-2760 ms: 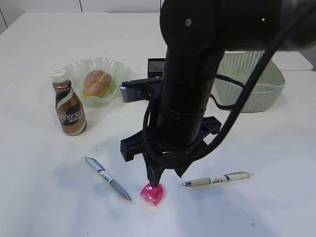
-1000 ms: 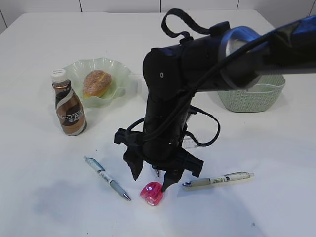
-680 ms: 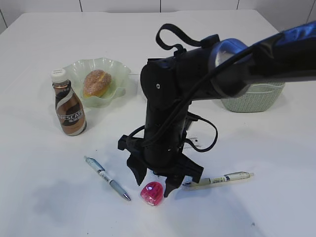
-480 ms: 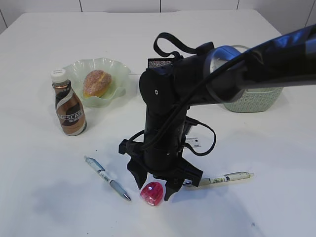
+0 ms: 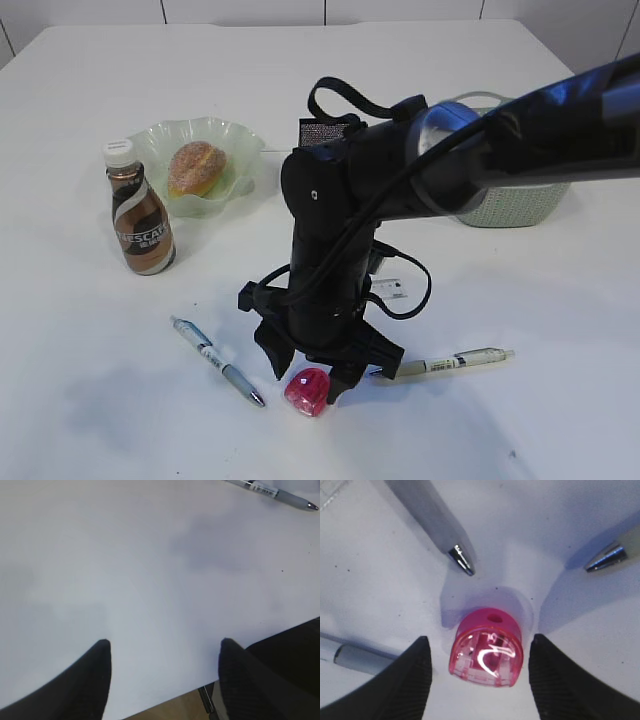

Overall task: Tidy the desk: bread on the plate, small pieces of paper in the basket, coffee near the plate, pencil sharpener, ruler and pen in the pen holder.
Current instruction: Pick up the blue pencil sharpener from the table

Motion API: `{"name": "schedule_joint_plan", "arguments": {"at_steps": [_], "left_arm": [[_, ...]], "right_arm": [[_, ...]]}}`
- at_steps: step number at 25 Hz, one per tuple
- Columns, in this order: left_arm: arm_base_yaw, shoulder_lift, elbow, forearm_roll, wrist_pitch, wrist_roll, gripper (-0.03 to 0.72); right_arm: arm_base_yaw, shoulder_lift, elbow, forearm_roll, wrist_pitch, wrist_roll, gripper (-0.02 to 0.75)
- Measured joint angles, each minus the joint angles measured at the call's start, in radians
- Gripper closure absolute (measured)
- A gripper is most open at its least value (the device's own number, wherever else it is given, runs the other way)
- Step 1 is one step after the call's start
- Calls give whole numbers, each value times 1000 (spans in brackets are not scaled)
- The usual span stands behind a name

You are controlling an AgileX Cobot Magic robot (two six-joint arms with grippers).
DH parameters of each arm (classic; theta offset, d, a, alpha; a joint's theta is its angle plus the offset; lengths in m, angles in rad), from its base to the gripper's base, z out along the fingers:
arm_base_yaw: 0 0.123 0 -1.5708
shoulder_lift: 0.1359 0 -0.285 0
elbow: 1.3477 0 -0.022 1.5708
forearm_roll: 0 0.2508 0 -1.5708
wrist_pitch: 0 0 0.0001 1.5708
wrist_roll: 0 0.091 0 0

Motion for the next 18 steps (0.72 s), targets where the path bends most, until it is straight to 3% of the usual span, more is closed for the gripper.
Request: {"name": "schedule_joint_plan", "arguments": {"at_steps": [18], "left_arm": [[0,0,0,0,0,0,214]], "right_arm": [[0,4,0,-2,2,4,258]]}}
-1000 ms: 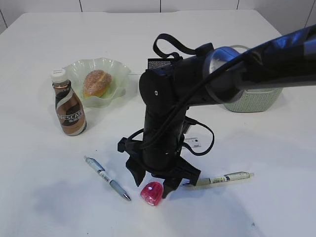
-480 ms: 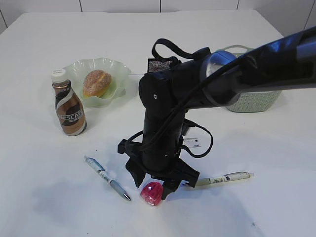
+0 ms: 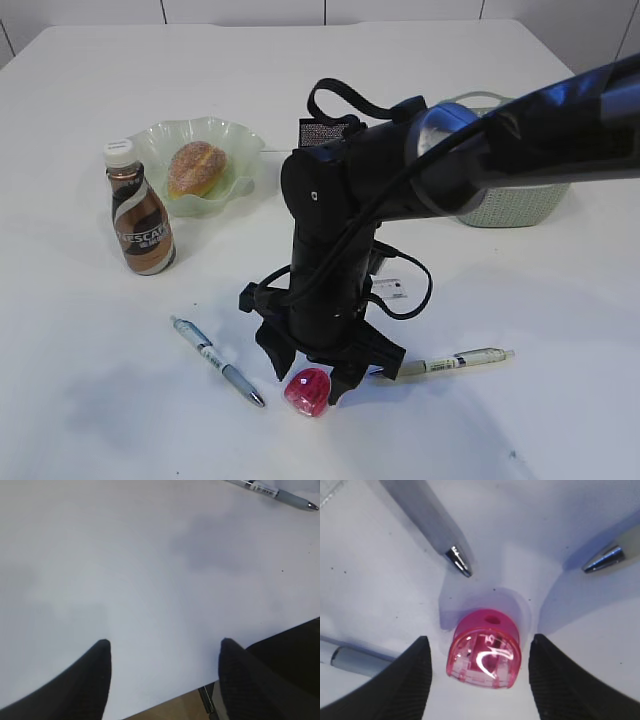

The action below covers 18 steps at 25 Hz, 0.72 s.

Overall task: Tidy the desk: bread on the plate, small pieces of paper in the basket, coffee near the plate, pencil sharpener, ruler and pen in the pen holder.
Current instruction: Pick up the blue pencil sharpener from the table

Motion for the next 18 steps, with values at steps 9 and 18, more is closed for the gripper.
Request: {"name": "schedule_joint_plan", "arguments": {"at_steps": [9,18], "left_arm": [[0,0,0,0,1,0,214],[0,0,0,0,1,0,214]], "right_arm": [[0,1,0,-27,9,8,258],[0,1,0,-25,9,15,258]]}}
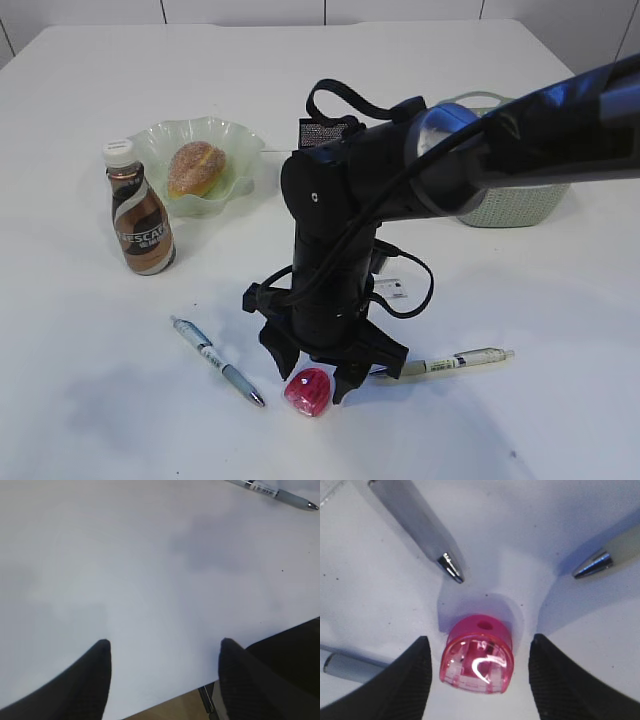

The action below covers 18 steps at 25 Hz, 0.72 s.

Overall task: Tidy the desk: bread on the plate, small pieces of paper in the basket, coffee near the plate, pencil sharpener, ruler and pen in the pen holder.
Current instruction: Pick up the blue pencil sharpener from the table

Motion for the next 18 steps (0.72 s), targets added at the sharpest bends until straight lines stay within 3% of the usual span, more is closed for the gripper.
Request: {"name": "schedule_joint_plan", "arguments": {"at_steps": [18], "left_arm": [[0,0,0,0,0,0,214]], "right_arm": [[0,15,0,48,0,4,258]]}}
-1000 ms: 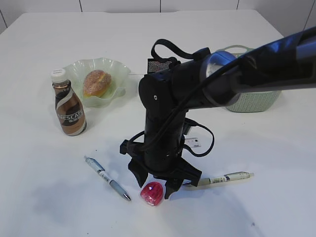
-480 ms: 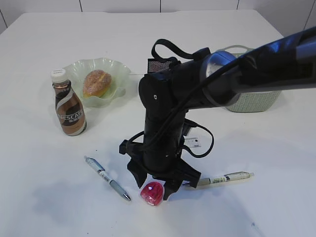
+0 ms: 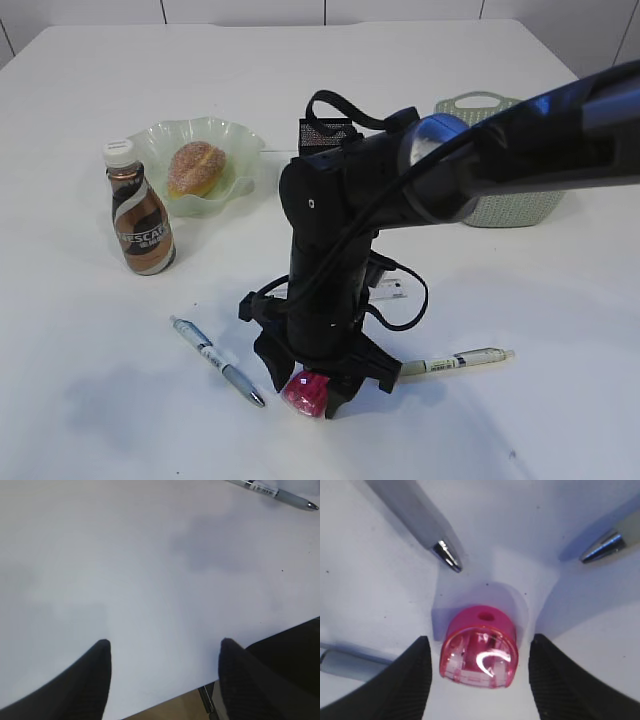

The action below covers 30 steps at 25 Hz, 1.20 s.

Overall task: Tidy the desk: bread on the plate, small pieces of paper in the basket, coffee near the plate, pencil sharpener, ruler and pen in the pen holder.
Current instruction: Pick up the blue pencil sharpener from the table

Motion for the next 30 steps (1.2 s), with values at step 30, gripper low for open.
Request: {"name": "schedule_joint_plan", "arguments": {"at_steps": [30], "left_arm": [[0,0,0,0,6,0,214]], "right_arm": [[0,20,0,16,0,0,382]]}}
